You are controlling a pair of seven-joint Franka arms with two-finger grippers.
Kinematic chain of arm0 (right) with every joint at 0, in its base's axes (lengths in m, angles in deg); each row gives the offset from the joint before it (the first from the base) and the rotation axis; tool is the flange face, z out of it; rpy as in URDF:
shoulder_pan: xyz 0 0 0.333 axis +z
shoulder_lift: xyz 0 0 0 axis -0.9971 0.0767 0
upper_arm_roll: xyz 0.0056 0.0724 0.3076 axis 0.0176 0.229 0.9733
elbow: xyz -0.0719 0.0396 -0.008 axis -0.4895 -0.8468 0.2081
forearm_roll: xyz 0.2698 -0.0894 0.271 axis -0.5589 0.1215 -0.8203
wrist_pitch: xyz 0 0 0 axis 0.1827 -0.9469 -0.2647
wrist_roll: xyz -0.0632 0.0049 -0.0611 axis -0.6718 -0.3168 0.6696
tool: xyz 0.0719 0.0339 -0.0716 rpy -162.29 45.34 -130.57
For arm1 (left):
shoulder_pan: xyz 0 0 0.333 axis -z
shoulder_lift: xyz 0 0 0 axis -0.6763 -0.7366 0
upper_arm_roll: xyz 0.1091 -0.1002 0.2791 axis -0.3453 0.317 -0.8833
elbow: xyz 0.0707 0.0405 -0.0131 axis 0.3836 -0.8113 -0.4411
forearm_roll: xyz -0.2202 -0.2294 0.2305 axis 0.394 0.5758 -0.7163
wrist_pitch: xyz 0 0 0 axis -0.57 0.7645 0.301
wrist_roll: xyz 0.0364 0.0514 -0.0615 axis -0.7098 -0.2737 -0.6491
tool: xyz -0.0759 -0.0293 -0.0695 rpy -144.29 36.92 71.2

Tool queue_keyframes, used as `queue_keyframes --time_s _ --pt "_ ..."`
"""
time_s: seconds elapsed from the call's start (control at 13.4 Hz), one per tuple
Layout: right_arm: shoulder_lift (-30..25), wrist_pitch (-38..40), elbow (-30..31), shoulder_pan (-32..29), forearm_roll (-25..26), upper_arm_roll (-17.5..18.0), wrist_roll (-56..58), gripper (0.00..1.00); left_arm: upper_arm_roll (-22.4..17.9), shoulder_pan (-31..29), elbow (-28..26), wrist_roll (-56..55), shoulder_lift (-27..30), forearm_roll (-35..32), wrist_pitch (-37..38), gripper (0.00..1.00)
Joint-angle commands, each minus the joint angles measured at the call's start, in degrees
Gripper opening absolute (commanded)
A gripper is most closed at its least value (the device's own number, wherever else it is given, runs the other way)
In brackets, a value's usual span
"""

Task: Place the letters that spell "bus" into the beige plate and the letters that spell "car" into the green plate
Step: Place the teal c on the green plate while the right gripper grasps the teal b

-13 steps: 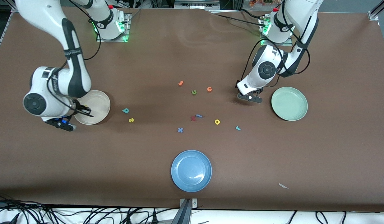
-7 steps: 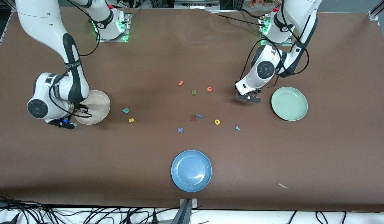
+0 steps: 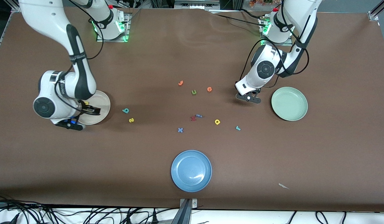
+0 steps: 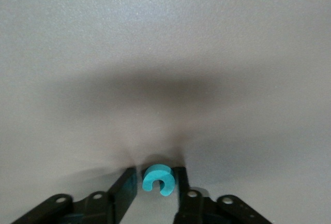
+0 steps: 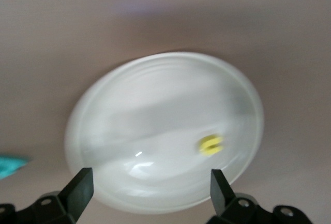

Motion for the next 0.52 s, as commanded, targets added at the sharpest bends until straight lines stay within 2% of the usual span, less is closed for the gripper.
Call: queue_keyframes --time_s 0.0,0.22,0.45 --pt "-1.09 1.80 -1.42 0.81 -0.29 4.52 -1.55 1.00 -0.34 0.74 0.17 0.06 -0.28 0.82 -0.40 0.28" --pt "-0.39 -2.66 0.59 0.81 -0.29 9.09 -0.40 0.99 -0.34 0.74 0.17 0.23 0.07 0.82 -0.40 0.17" --pt "-0.39 -9.52 5.07 0.81 -0.29 10.07 -0.32 0.99 -0.51 -1.36 0.17 1.11 4.62 0.56 0.57 0.15"
